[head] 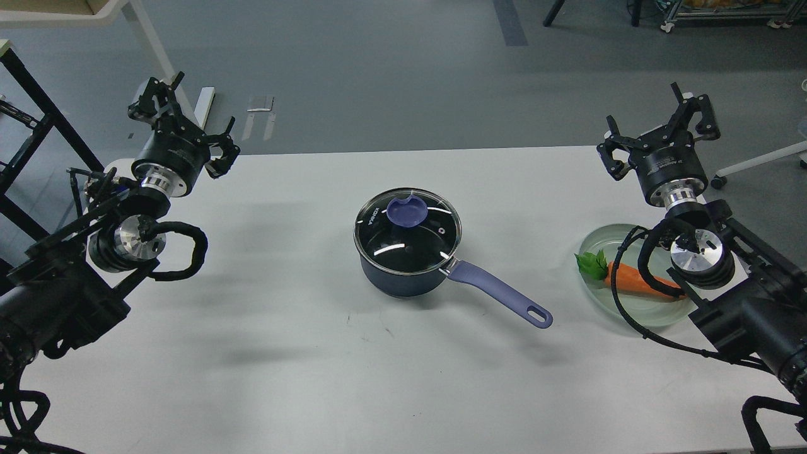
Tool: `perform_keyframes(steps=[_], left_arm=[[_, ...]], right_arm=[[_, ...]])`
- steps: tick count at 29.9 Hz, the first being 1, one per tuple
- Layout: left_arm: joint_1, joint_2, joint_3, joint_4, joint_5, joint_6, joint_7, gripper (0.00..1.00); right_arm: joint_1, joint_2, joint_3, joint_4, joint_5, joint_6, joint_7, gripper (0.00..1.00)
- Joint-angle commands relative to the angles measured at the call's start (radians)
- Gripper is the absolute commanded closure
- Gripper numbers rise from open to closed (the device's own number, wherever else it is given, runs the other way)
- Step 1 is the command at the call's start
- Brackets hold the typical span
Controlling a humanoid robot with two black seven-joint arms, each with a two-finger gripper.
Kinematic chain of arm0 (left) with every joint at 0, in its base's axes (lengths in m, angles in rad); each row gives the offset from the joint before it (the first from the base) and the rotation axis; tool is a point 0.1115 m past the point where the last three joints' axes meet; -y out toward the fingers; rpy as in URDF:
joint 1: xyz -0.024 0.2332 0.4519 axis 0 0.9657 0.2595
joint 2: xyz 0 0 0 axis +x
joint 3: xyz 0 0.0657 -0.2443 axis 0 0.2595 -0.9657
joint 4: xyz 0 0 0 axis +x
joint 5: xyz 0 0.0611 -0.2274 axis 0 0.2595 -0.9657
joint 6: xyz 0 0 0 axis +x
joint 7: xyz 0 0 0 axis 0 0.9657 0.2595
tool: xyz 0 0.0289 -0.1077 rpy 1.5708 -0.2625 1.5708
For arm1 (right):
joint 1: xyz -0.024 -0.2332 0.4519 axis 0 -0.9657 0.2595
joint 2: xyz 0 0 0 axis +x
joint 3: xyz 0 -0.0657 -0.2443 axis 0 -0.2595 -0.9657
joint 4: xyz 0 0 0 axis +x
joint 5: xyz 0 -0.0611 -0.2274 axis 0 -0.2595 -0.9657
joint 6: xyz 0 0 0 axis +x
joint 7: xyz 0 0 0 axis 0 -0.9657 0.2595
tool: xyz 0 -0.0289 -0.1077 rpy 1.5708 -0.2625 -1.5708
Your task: Open pot lid
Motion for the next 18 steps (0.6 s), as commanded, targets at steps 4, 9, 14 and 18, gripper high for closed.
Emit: perform_keyframes(steps=[4,9,14,18], left_arm=[[0.001,-0.003,0.003,0.0,0.004,0.002,-0.003,0.01],[0.001,-0.003,0.006,0.0,0.003,0.004,-0.004,0.01],[0.001,-0.001,0.0,-0.002,0.0,0.001,-0.004,0.01],[0.004,0.016,0.001,-0.002,-0.002,-0.012,0.002,0.01]], right_arm=[[0.0,0.008,-0.016,0.001,-0.001,0.0,0.0,0.0],[0.005,-0.024,-0.022,0.004,-0.001,-0.001,0.0,0.0],[0.093,-0.141,-0.142,0.02,0.035,-0.003,0.003,0.0],[0.172,-0.19,-0.28,0.056,0.063,-0.006,0.008,0.0]])
